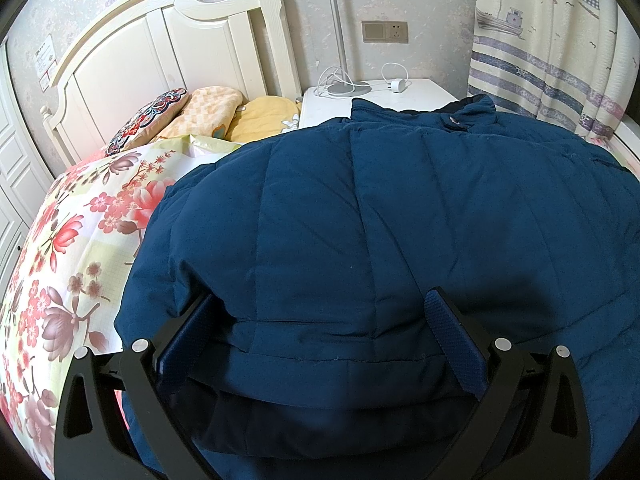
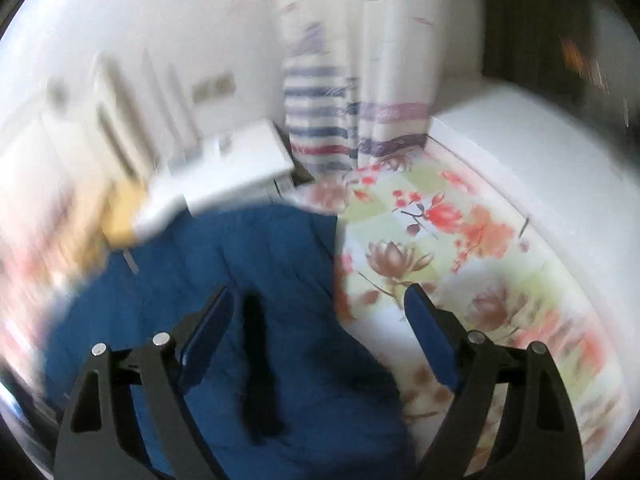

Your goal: Fold large clothes

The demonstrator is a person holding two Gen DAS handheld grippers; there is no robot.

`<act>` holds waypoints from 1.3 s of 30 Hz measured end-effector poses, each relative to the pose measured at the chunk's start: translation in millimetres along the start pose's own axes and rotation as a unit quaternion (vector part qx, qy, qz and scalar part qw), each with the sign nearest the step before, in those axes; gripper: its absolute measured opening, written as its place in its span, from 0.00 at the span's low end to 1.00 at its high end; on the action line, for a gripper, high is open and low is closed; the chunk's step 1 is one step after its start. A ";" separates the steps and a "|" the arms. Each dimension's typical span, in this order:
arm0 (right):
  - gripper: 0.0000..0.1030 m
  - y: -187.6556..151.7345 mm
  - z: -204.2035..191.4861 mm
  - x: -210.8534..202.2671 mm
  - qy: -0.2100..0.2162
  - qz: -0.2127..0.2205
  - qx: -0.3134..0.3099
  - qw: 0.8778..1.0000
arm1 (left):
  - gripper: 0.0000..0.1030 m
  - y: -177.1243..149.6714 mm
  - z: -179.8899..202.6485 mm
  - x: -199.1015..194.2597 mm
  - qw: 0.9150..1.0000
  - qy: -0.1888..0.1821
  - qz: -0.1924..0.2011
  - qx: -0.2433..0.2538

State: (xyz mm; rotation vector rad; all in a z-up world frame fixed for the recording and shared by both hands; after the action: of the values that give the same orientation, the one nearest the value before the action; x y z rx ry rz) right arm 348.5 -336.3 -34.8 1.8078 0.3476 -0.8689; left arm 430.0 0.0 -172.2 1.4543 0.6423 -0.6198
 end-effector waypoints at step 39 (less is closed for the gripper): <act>0.93 -63.3 -95.4 67.8 0.117 -0.089 -0.291 0.945 | 0.96 47.3 -45.8 15.5 0.997 -0.027 -0.073 -0.022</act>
State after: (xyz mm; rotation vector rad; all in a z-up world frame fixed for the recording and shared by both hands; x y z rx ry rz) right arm 395.3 -235.7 -108.3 1.3346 0.8386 -0.5848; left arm 473.9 47.0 -151.4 1.3532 0.7195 -0.7530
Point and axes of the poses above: each gripper's, at about its wrist camera, not at the fingertips, and x roughly the way its jaws point, z to its right, y to its top, the point moved 4 cm from there along x, roughly the way its jaws point, and after that the axes turned 13 degrees about -x, right-handed, at the moved point
